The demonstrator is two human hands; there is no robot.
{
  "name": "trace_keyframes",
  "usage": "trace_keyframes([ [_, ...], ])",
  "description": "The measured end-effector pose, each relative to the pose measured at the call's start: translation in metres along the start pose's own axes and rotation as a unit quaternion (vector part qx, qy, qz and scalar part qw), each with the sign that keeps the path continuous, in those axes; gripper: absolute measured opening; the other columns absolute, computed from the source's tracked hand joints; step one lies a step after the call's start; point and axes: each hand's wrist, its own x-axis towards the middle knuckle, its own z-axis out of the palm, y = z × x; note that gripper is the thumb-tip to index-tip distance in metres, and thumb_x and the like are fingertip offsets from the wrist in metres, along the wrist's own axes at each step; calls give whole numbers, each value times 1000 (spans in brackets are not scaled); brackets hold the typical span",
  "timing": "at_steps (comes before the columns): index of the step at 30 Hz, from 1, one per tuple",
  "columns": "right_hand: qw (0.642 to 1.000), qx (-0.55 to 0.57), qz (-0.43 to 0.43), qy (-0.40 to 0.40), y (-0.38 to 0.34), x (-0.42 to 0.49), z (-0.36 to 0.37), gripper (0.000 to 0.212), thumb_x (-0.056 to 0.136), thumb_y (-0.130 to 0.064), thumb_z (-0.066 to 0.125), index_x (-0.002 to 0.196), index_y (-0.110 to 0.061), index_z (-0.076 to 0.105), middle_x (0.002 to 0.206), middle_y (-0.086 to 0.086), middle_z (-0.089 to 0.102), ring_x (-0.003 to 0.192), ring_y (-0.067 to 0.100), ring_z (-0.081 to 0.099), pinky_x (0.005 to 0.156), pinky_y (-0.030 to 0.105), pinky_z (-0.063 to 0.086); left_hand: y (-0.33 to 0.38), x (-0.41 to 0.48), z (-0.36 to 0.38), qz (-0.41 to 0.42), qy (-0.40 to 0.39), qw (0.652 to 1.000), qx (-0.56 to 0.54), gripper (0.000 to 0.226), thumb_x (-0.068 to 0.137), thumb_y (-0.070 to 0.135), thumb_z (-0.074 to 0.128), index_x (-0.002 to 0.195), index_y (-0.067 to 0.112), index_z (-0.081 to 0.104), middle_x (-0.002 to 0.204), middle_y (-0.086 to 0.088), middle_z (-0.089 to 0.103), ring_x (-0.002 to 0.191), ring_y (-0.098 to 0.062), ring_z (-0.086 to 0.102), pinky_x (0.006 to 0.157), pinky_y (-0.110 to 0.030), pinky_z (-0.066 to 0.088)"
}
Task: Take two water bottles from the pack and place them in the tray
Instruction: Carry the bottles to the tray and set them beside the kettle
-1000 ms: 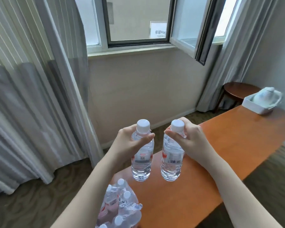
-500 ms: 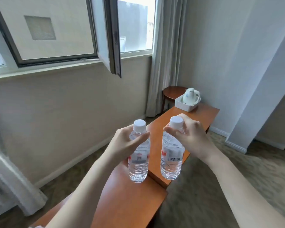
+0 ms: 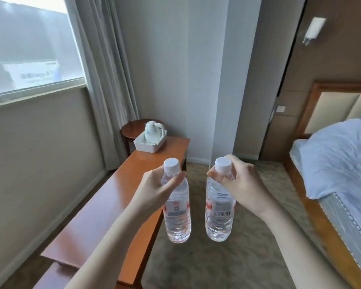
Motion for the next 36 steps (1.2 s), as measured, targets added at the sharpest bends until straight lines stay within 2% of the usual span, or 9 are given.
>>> trace_keyframes([
  [6,998,-51,33,33,66,57,-28,55,69,-55,61,80,-1,57,68,10,61,57,8,44,53,18,36,-25,103,45,32,-44,998,-13,35,76,55,55,77,21,62,79,5,71,78,-12,72,69,-26,58],
  [10,996,-52,35,70,107,122,-29,59,70,-64,59,81,-6,58,74,15,67,66,28,58,59,35,46,-49,184,59,49,-56,997,-20,32,80,53,56,75,22,61,74,7,70,76,-11,72,63,-22,55],
  [12,995,-50,35,76,125,157,-27,60,70,-68,58,82,-9,58,76,13,69,71,28,61,63,40,48,-61,224,63,56,-51,997,-13,35,82,56,57,76,23,62,74,9,70,77,-8,71,64,-23,56],
  [19,995,-58,36,70,187,264,-19,56,72,-62,62,84,-8,59,78,10,70,72,26,62,64,35,47,-103,338,81,62,-37,997,16,35,79,59,56,70,26,59,72,16,67,69,-7,67,58,-24,51],
  [23,996,-61,43,40,229,324,-15,50,68,-55,61,82,-7,60,72,7,67,64,17,56,56,18,42,-123,395,93,37,-31,999,16,39,82,59,55,65,24,56,61,21,63,59,1,61,54,-15,44],
  [26,999,-27,46,-3,271,375,-9,49,67,-61,60,83,-14,60,78,3,70,74,21,64,65,30,50,-136,444,107,23,-19,999,29,32,82,53,55,62,27,51,53,29,57,54,6,57,49,-6,39],
  [31,997,10,15,-71,336,471,-3,56,66,-67,59,86,-15,59,84,1,72,81,21,65,75,41,55,-162,534,130,13,26,998,52,45,77,63,54,68,20,59,55,17,58,54,-3,55,53,-23,42],
  [33,996,12,-9,-83,357,509,-1,58,66,-71,56,86,-16,58,85,5,71,79,21,64,74,36,53,-166,568,136,6,47,997,56,50,76,64,52,69,15,61,58,11,60,56,-7,57,55,-32,46],
  [36,995,20,-31,-91,382,561,0,57,67,-67,55,87,-14,57,82,9,68,72,16,59,61,20,46,-173,613,140,-5,67,996,64,54,76,63,52,68,9,59,56,11,57,54,-2,51,56,-25,42],
])
